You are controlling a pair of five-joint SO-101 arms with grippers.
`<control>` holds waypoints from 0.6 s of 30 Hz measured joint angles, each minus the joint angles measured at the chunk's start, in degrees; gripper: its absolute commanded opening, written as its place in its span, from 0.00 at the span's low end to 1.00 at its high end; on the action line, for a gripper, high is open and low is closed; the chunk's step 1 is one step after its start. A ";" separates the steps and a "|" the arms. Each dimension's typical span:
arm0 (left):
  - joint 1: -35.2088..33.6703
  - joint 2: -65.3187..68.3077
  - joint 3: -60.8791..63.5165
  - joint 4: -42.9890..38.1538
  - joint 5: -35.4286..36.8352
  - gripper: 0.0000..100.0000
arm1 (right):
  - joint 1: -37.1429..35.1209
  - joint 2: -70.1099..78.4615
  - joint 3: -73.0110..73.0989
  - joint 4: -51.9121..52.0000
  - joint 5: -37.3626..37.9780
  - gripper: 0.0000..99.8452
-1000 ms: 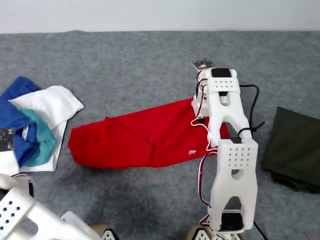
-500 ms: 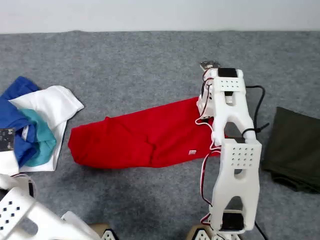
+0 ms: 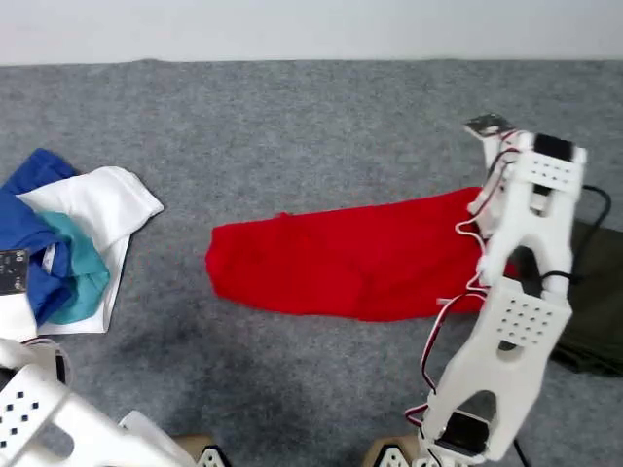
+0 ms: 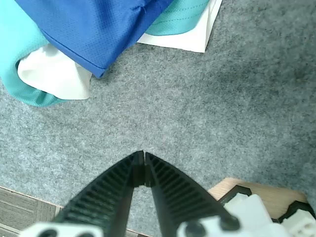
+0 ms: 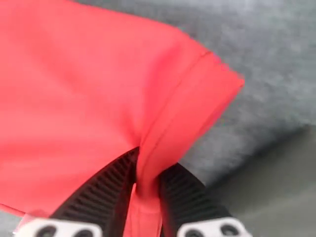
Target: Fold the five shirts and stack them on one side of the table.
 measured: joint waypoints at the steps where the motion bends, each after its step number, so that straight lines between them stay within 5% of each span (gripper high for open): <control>1: 0.00 0.00 0.00 0.00 0.00 0.01 | 0.18 -0.09 -1.23 0.88 0.35 0.01; 10: 0.00 0.00 0.00 0.00 0.00 0.01 | -7.82 -4.57 -9.05 10.29 1.41 0.01; 18: 0.00 0.00 0.00 0.00 0.00 0.01 | -21.36 -21.54 6.51 10.29 -1.05 0.01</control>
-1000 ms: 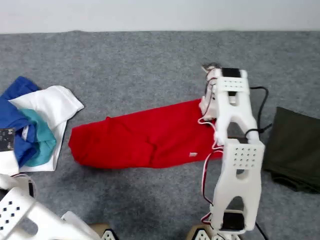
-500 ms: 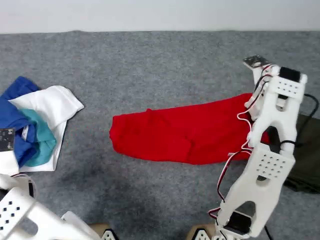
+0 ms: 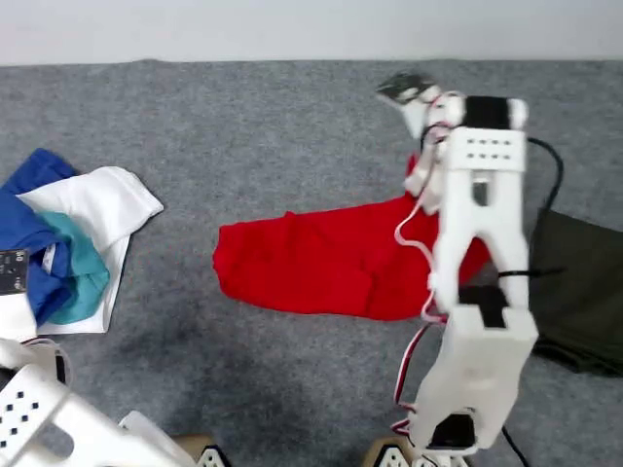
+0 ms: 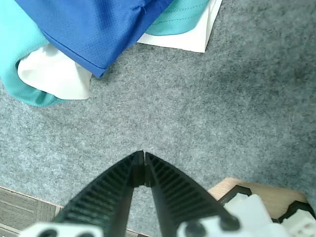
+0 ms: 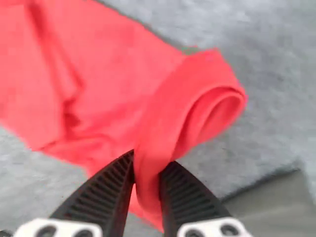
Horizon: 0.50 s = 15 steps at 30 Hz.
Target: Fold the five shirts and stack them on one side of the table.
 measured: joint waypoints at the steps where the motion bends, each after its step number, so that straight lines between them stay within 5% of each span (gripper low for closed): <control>1: 0.00 0.00 0.00 0.00 0.00 0.01 | -1.85 -1.85 2.20 0.00 -0.70 0.01; 15: 0.00 0.00 0.00 0.00 0.00 0.01 | -27.43 0.70 6.51 -6.51 -8.79 0.01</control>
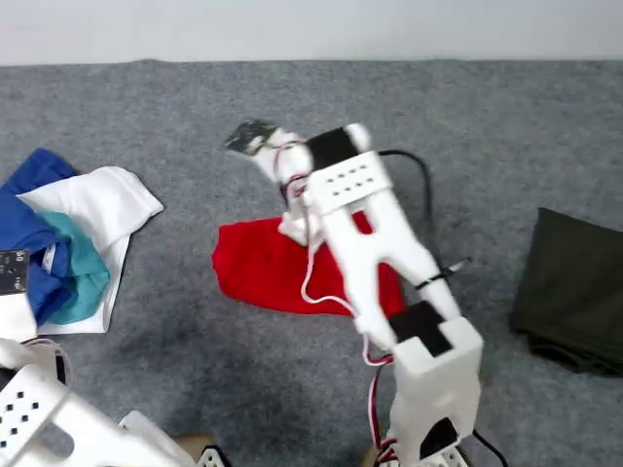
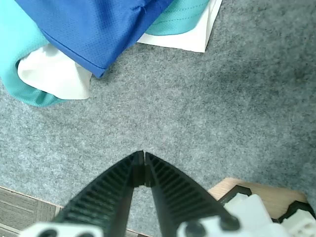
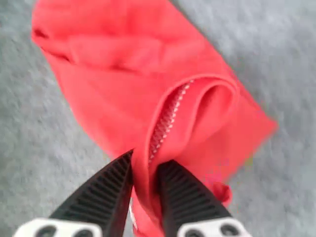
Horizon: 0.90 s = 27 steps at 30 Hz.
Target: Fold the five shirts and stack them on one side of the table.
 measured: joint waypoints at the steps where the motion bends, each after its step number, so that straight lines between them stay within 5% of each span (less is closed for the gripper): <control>1: 0.00 0.00 0.00 0.00 0.00 0.01 | -1.05 0.88 0.00 -1.23 0.00 0.01; 20: 0.00 0.00 0.00 0.00 0.00 0.01 | -7.82 8.44 -1.49 -12.75 -0.18 0.01; 27: 0.00 0.00 0.00 0.00 0.00 0.01 | -9.76 13.36 -7.12 -11.78 -0.18 0.22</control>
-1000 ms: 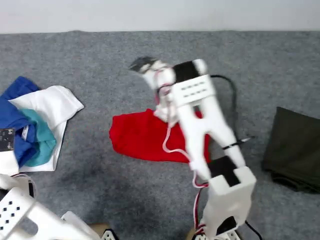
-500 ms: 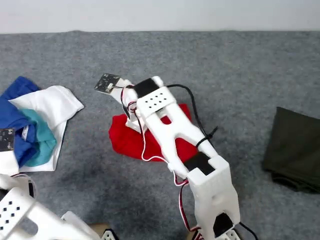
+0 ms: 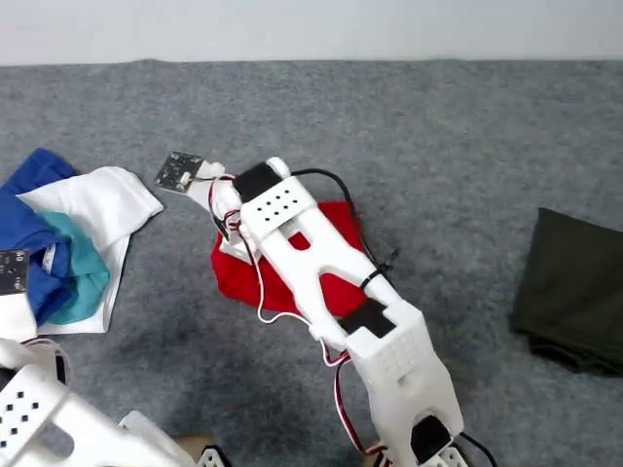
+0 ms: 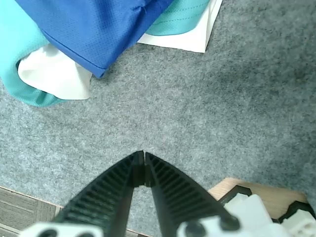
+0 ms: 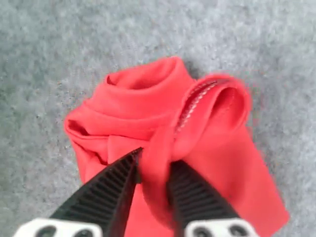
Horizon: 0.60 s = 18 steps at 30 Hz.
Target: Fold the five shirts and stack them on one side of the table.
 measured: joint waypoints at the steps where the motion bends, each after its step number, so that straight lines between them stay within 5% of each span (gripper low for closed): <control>1: 0.00 0.00 0.00 0.00 0.00 0.01 | -0.26 0.35 -1.14 0.70 0.00 0.23; 18: 0.00 0.00 0.00 0.00 0.00 0.01 | -3.96 0.62 -17.32 18.11 0.09 0.16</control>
